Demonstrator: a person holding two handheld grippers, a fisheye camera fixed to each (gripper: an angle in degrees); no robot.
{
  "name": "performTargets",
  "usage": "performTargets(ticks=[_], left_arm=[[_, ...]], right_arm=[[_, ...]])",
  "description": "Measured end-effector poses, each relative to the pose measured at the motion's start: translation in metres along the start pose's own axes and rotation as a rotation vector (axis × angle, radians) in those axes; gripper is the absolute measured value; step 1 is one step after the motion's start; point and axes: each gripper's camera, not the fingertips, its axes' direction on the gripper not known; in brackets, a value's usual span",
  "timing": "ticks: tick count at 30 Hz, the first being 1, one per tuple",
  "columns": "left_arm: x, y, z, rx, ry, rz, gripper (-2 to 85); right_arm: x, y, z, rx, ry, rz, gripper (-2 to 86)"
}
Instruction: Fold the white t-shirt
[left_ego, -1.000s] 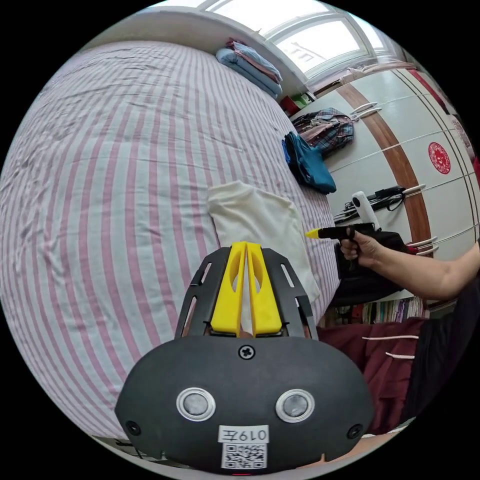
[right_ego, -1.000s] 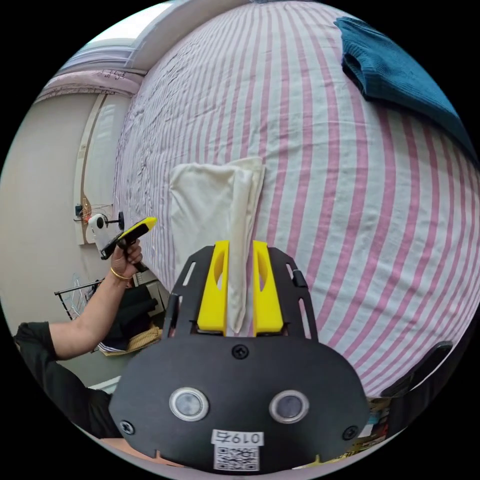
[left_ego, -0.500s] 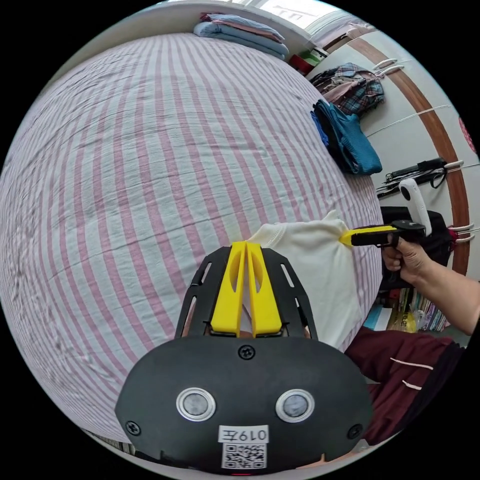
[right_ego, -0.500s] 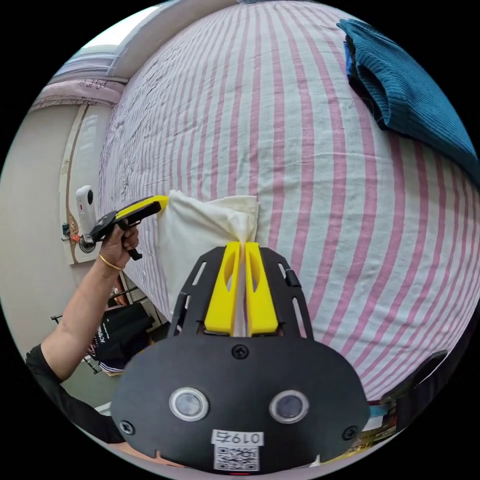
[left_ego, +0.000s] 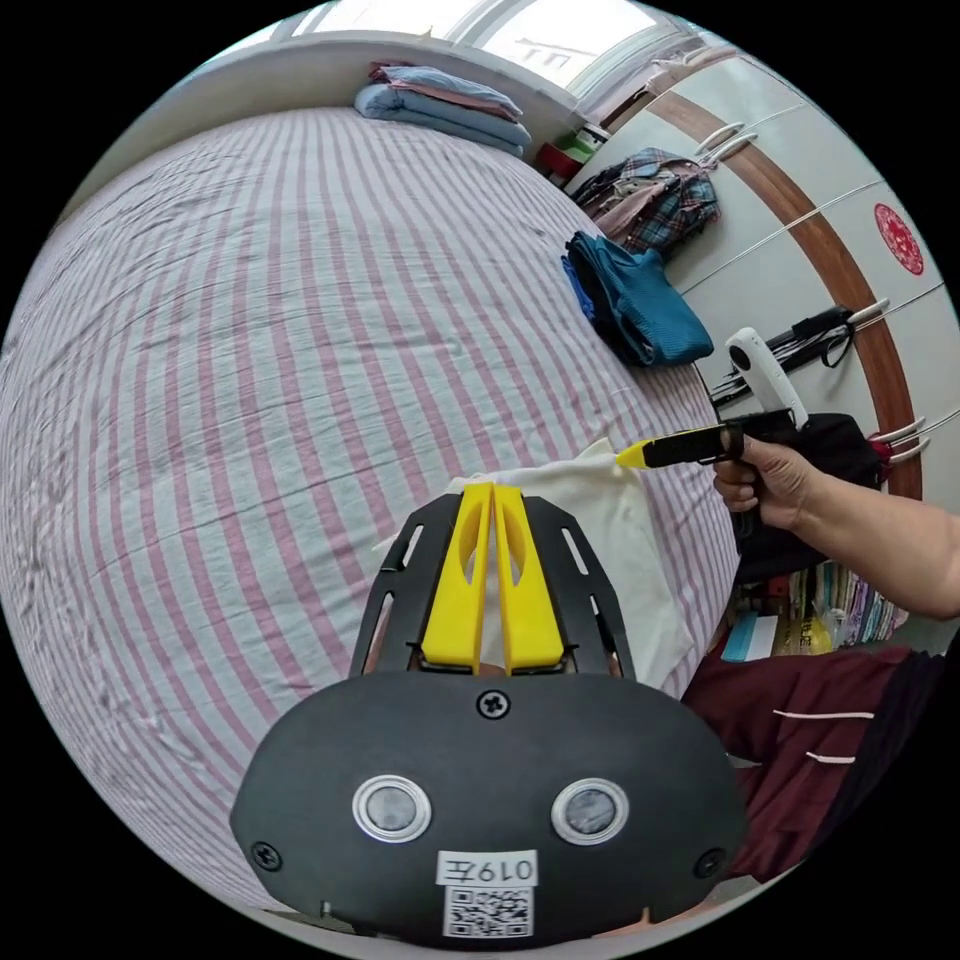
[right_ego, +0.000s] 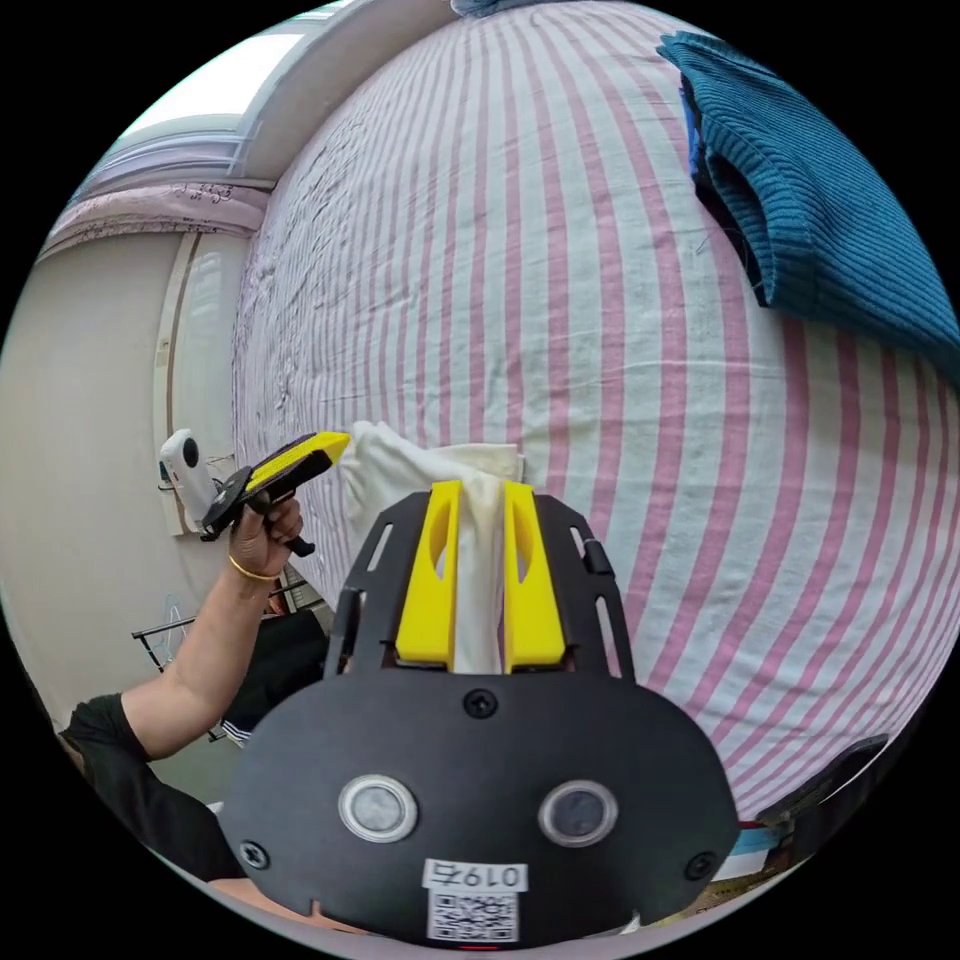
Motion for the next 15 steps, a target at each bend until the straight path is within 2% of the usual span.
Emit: performTargets(ticks=[4,9,15], left_arm=[[0.019,-0.004,0.013,-0.089,-0.103,0.062,0.7],[0.036,-0.006,0.02,-0.205,-0.262,0.139,0.9],[0.036,-0.001,0.021,-0.245,-0.226,0.118,0.8]], right_arm=[[-0.013,0.009,0.014,-0.022,0.102,-0.062,1.2],[-0.027,0.029,0.027,0.013,0.271,-0.114,0.5],[-0.036,0.051,0.063,-0.021,0.399,-0.132,3.2]])
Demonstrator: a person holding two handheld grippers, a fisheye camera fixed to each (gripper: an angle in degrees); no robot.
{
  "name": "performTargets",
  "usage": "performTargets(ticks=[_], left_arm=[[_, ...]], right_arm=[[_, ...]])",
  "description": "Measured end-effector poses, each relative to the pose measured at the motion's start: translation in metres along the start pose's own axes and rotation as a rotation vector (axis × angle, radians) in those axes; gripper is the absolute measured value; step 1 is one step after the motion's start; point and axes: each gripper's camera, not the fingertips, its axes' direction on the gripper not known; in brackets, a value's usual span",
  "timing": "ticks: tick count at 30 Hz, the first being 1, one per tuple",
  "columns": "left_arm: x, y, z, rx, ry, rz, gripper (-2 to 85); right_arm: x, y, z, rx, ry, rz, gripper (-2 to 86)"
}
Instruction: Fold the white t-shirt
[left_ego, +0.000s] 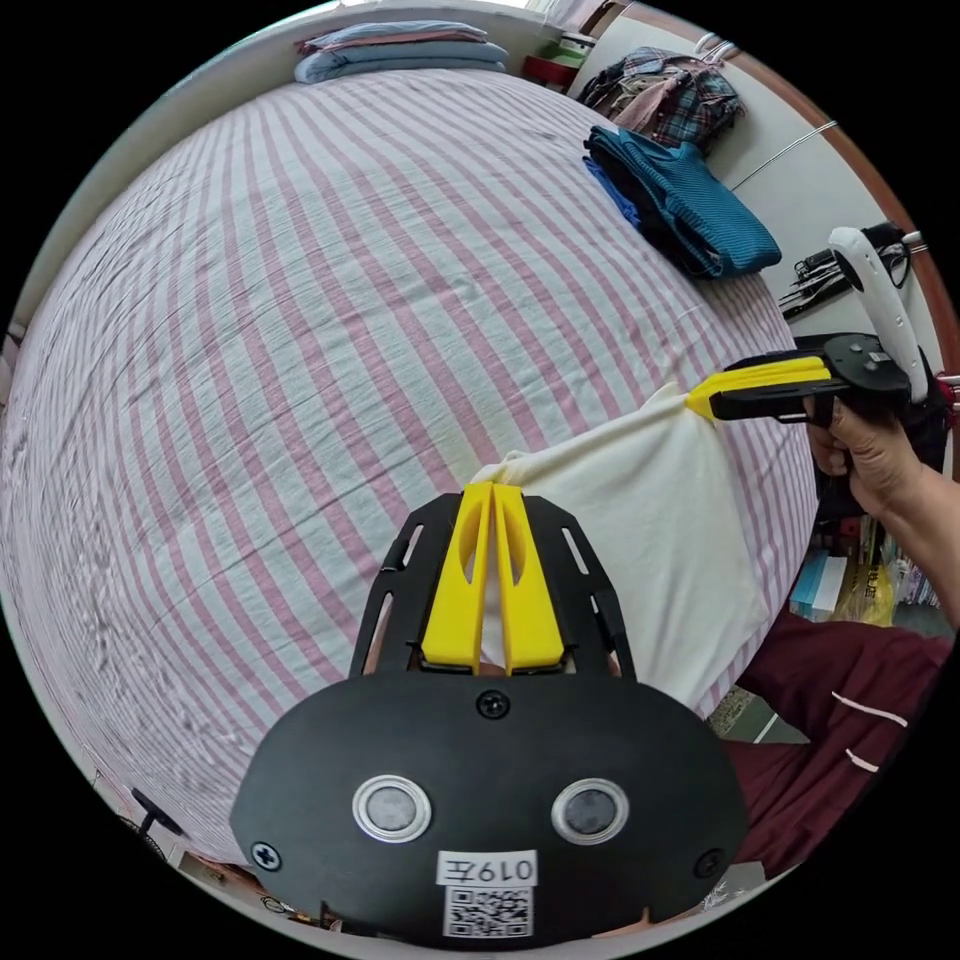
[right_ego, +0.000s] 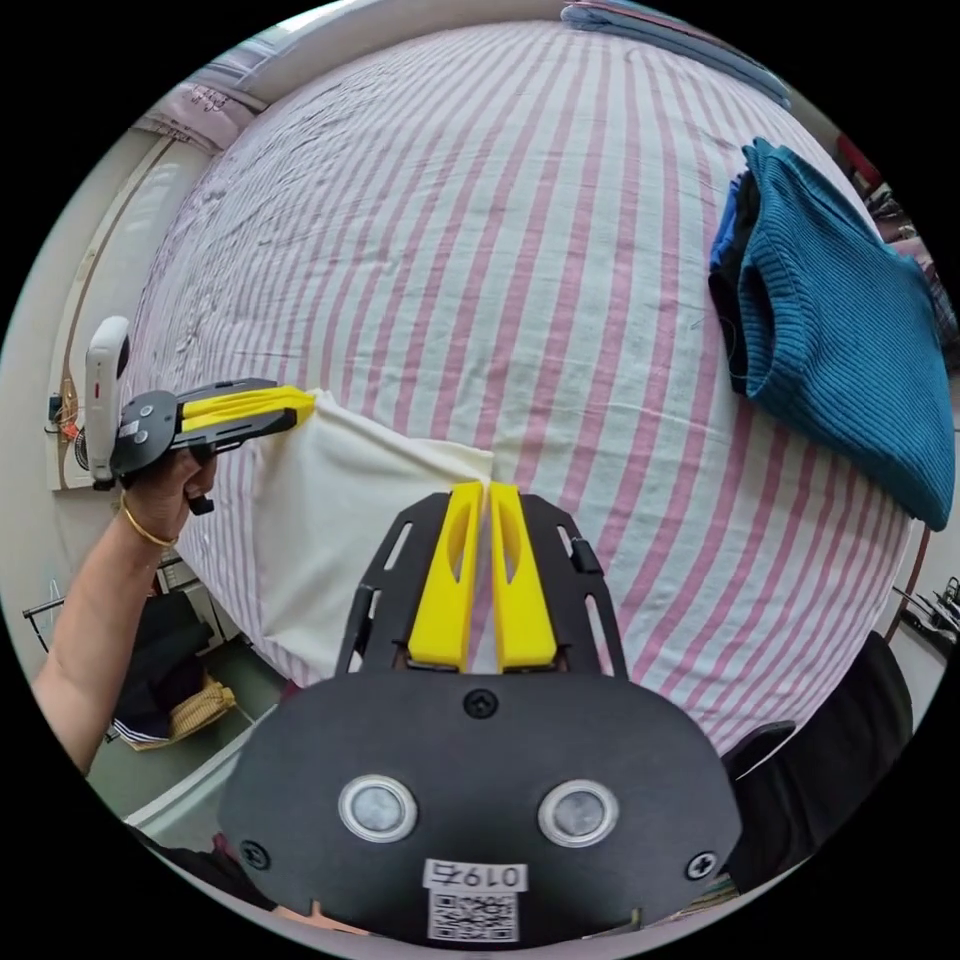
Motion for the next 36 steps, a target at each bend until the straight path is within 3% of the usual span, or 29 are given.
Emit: performTargets(ticks=[5,8,13,19,24,29,36], left_arm=[[-0.004,0.007,-0.006,-0.039,0.065,0.007,0.8],[-0.009,0.015,-0.022,0.007,0.09,-0.017,0.7],[-0.019,0.04,-0.07,0.123,0.155,-0.12,0.7],[0.019,0.134,-0.15,0.289,0.327,-0.219,0.6],[0.089,0.224,-0.19,0.279,0.308,-0.238,0.6],[0.137,0.3,-0.227,0.406,0.129,-0.226,0.6],[0.103,0.317,-0.25,0.502,0.253,-0.014,0.7]], right_arm=[[0.008,0.017,0.016,-0.046,-0.061,0.022,7.9],[0.018,0.043,0.013,-0.03,-0.051,0.033,3.8],[0.014,0.132,-0.017,0.102,-0.051,-0.133,-0.3],[-0.003,0.238,-0.043,0.197,-0.118,-0.275,-0.8],[-0.024,0.31,-0.043,0.295,-0.181,-0.427,-0.9],[-0.05,0.359,-0.013,0.362,-0.085,-0.485,-1.0],[-0.13,0.397,0.046,0.485,0.115,-0.385,-1.0]])
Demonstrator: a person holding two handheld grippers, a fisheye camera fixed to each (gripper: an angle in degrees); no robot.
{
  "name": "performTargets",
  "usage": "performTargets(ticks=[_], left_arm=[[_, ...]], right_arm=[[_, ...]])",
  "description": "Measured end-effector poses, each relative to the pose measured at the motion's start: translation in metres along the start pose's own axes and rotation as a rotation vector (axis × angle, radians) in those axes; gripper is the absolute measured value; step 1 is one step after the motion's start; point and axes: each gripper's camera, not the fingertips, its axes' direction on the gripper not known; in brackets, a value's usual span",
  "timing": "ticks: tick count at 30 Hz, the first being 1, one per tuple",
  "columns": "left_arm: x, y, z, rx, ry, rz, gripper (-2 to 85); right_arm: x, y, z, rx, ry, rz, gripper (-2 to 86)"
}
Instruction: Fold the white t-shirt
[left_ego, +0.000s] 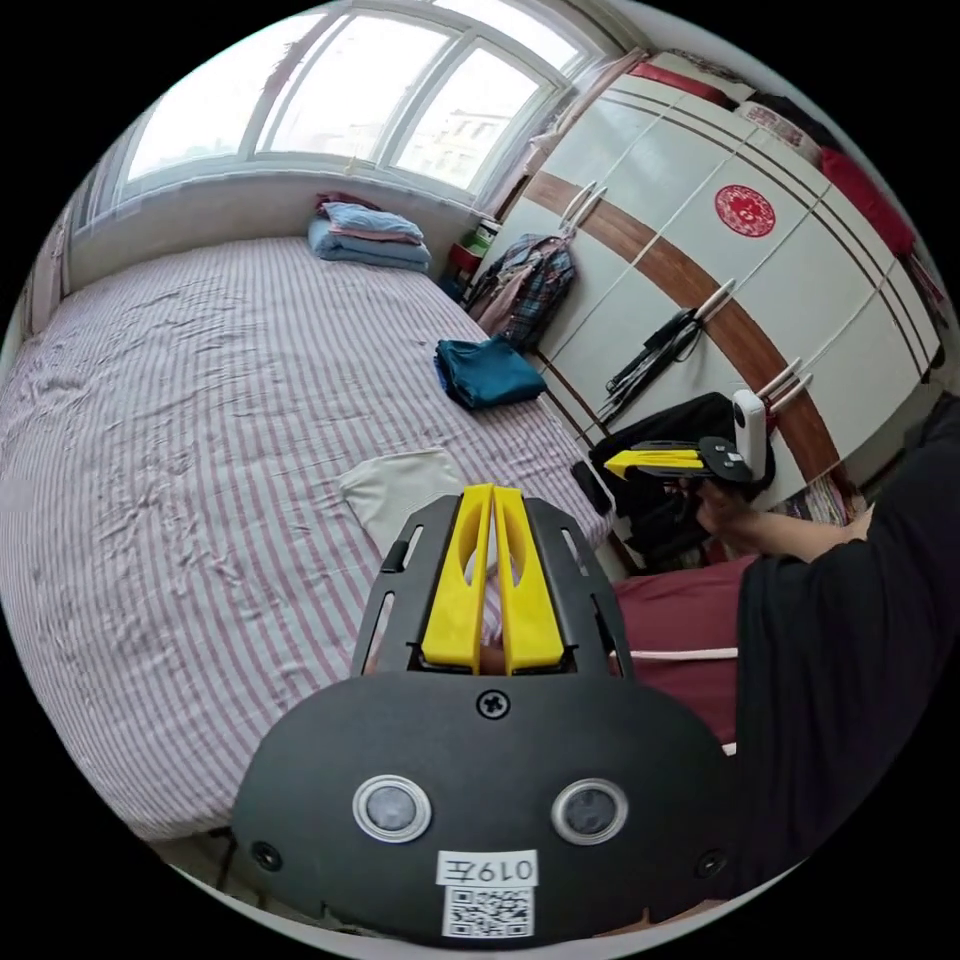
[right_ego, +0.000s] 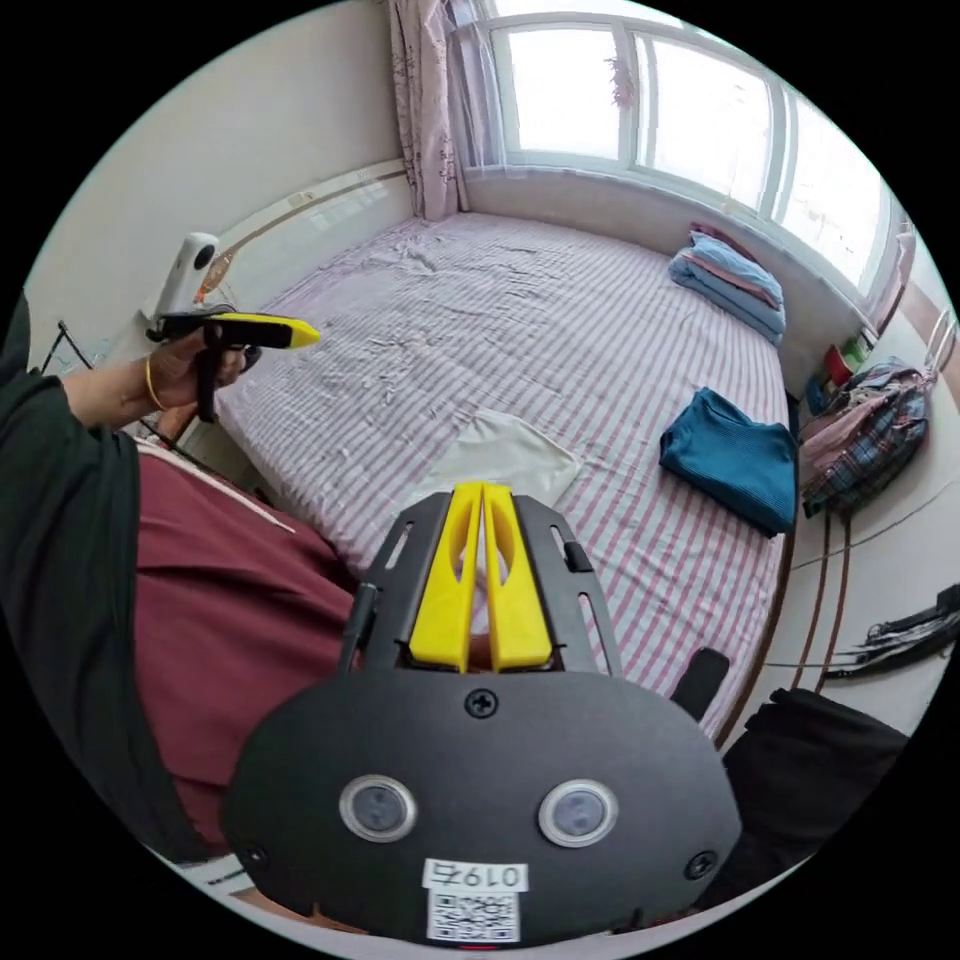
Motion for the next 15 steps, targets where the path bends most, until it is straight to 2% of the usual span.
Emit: performTargets(ticks=[1,3,9,11,13,15], left_arm=[[-0.008,-0.007,-0.001,-0.045,0.055,0.039,0.7],[-0.016,-0.016,-0.004,-0.106,0.115,0.096,0.7],[-0.011,-0.032,0.023,-0.389,0.017,0.324,0.6],[-0.011,-0.034,0.046,-0.474,0.113,0.341,0.6],[-0.015,-0.036,0.067,-0.55,0.177,0.329,0.5],[-0.02,-0.04,0.084,-0.58,0.167,0.307,0.5]], right_arm=[[-0.018,0.0,0.01,-0.019,0.086,0.047,-0.9],[-0.04,0.001,0.025,-0.022,0.137,0.151,-0.9],[-0.089,0.019,0.081,-0.077,0.301,0.497,-0.8],[-0.089,0.032,0.101,-0.09,0.241,0.611,-0.7],[-0.081,0.056,0.133,-0.094,0.051,0.738,0.1],[-0.076,0.074,0.161,-0.106,-0.028,0.804,1.4]])
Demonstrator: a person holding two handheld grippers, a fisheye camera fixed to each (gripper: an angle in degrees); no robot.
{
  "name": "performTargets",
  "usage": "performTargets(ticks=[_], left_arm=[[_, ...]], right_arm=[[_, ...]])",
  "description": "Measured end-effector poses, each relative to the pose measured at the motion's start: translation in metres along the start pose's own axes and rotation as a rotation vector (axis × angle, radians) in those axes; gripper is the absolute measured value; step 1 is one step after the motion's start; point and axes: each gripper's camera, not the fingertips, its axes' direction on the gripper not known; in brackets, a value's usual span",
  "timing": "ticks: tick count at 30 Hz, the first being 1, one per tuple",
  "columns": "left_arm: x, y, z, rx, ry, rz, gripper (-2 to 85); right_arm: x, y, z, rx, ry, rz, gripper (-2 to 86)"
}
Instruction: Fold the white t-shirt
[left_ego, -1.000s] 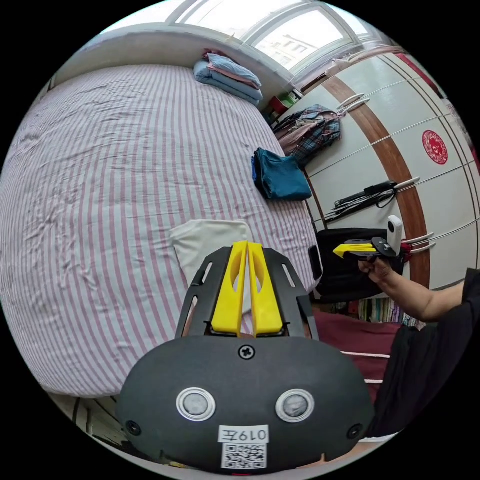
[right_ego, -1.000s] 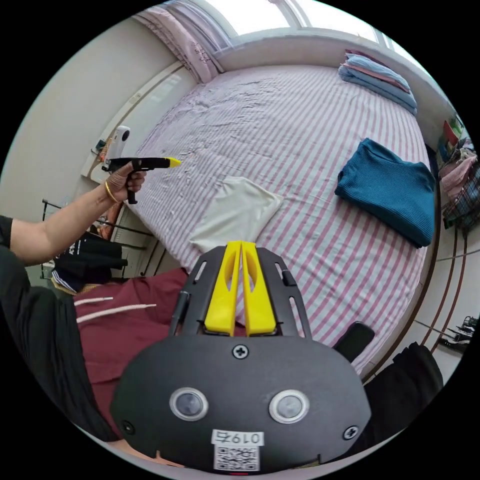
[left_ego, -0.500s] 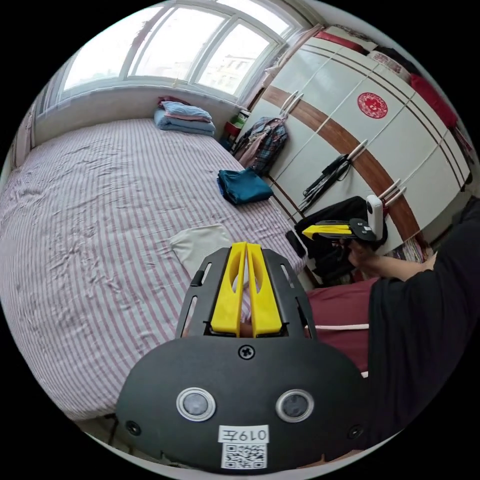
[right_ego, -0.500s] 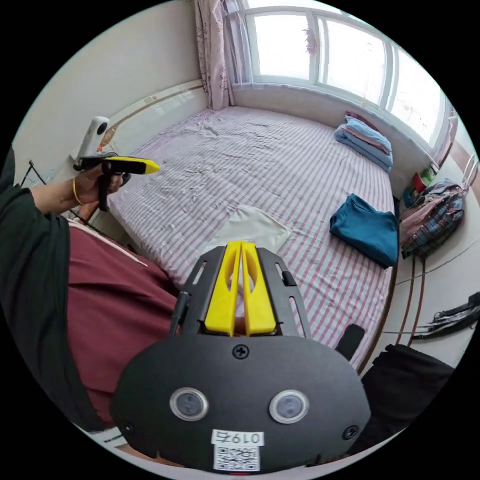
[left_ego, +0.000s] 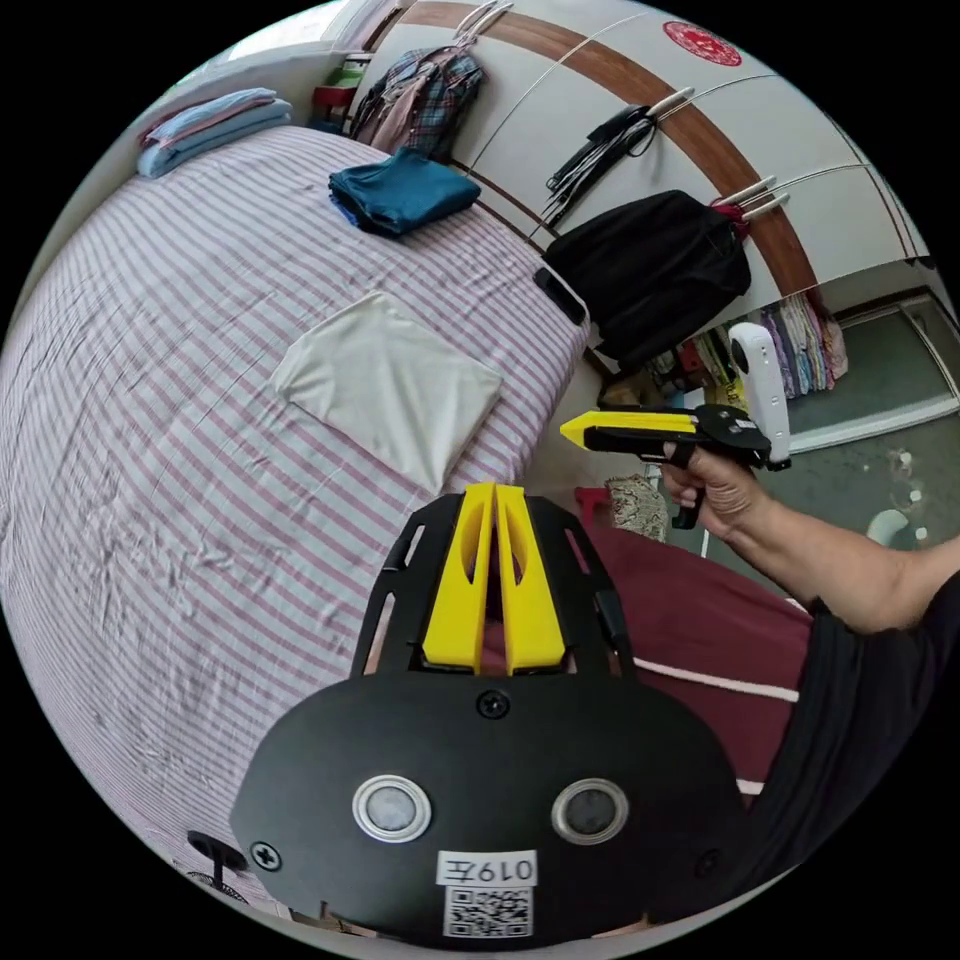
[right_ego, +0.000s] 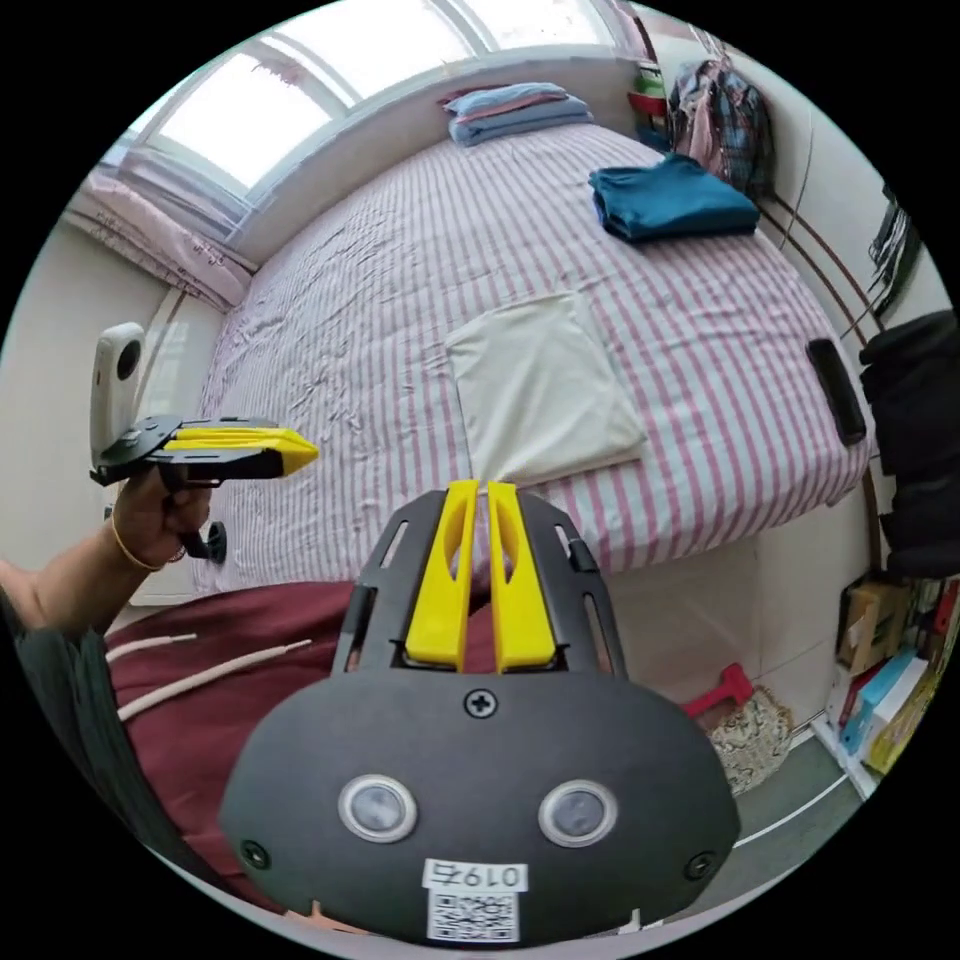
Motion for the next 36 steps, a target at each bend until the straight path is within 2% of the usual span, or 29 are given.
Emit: performTargets(ticks=[2,5,10,15,19,27,36], left_arm=[[-0.022,-0.016,0.018,-0.059,-0.053,-0.06,0.6],[-0.059,-0.039,0.036,-0.086,-0.093,-0.132,0.6],[-0.111,-0.089,0.066,-0.082,-0.126,-0.133,0.7],[-0.156,-0.137,0.092,-0.075,-0.112,-0.166,0.7],[-0.187,-0.167,0.101,-0.062,-0.111,-0.212,0.7],[-0.218,-0.2,0.118,-0.119,-0.096,-0.179,0.7],[-0.241,-0.233,0.126,-0.166,-0.112,-0.17,0.8]], right_arm=[[0.015,0.005,0.029,-0.011,-0.017,0.068,0.8],[0.046,0.012,0.076,0.022,-0.152,0.245,-0.1],[0.103,0.019,0.161,0.134,-0.339,0.613,2.8],[0.137,0.014,0.208,0.23,-0.438,0.835,4.6],[0.157,-0.002,0.227,0.275,-0.442,0.897,5.0],[0.181,-0.035,0.264,0.232,-0.453,0.923,2.4],[0.204,-0.069,0.278,0.188,-0.373,0.858,-0.7]])
